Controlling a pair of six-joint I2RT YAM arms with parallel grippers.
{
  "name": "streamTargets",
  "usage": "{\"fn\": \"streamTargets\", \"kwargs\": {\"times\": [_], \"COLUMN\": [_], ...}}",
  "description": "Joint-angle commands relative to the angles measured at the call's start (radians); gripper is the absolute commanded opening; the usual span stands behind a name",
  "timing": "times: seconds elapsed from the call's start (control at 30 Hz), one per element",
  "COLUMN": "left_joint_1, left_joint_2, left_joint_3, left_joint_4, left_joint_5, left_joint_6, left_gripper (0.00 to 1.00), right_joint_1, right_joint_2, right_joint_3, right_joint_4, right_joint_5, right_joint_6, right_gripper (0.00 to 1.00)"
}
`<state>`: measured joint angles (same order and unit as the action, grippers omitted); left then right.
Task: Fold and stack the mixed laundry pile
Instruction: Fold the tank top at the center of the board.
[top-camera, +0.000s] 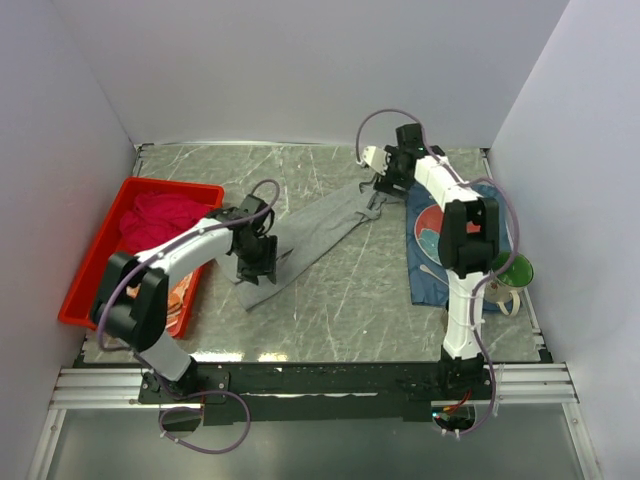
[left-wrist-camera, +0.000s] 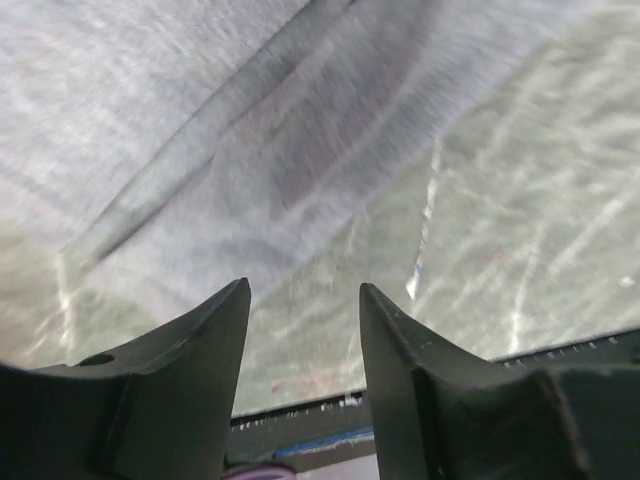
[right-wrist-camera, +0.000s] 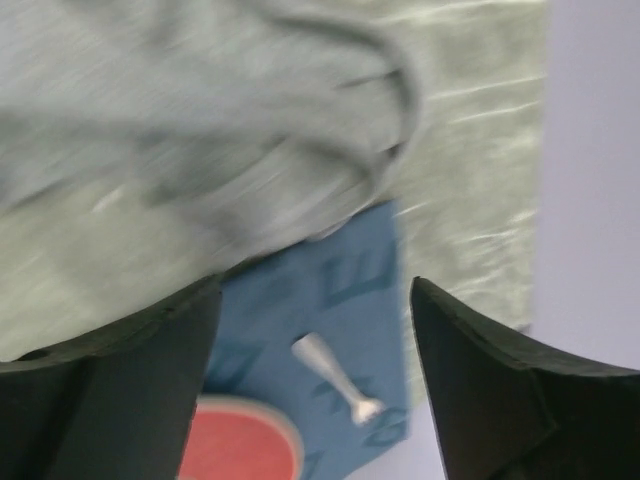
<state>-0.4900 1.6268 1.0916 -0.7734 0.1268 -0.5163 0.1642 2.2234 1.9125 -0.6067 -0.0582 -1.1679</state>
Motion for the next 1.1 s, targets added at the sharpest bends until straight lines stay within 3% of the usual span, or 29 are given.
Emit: {"fn": "streamTargets", "kwargs": {"times": [0.0,0.07,0.13,0.27,0.3,0.43,1.07], "left_joint_1": [0.031,0.057,0.077,0.091,0.09,0.091,0.091], "left_joint_2": [-0.108,-0.139,-0.148,-0.146,-0.15,-0.16,-0.105], "left_joint_3": [0.057,0.054,0.042,0.001,-0.01,-0.07,-0.174], "left_joint_4": [-0.07,-0.079,-0.07,-0.035,-0.026,0.02,0.042], "left_joint_5": [-0.033,-0.045,-0.038,-0.012,-0.003,0.008,0.007], "left_joint_6": [0.044,0.055,0.064,0.052,0.039,0.001,-0.011], "left_gripper": [0.56,0.59,0.61,0.61,0.61,0.61,0.59], "right_joint_1": [-0.002,0.029,0.061,0.135,0.133,0.118,0.116], "right_joint_2": [-0.206,-0.277,-0.33,-0.228,-0.187,0.016,0.117], "right_joint_3": [-0.058,-0.148,-0.279,-0.183,-0.047,0.21,0.18], "right_joint_4": [-0.225,-0.307,-0.245,-0.154,-0.178,-0.326,-0.352], "right_joint_5": [-0.271,-0.503,-0.566,-0.483,-0.462,-0.414,-0.331], "right_joint_6": [-0.033,-0.181,-0.233,-0.023,0.008,0.085,0.125], "right_gripper": [0.87,0.87,0.87,0.81,0.79,0.73,0.65]}}
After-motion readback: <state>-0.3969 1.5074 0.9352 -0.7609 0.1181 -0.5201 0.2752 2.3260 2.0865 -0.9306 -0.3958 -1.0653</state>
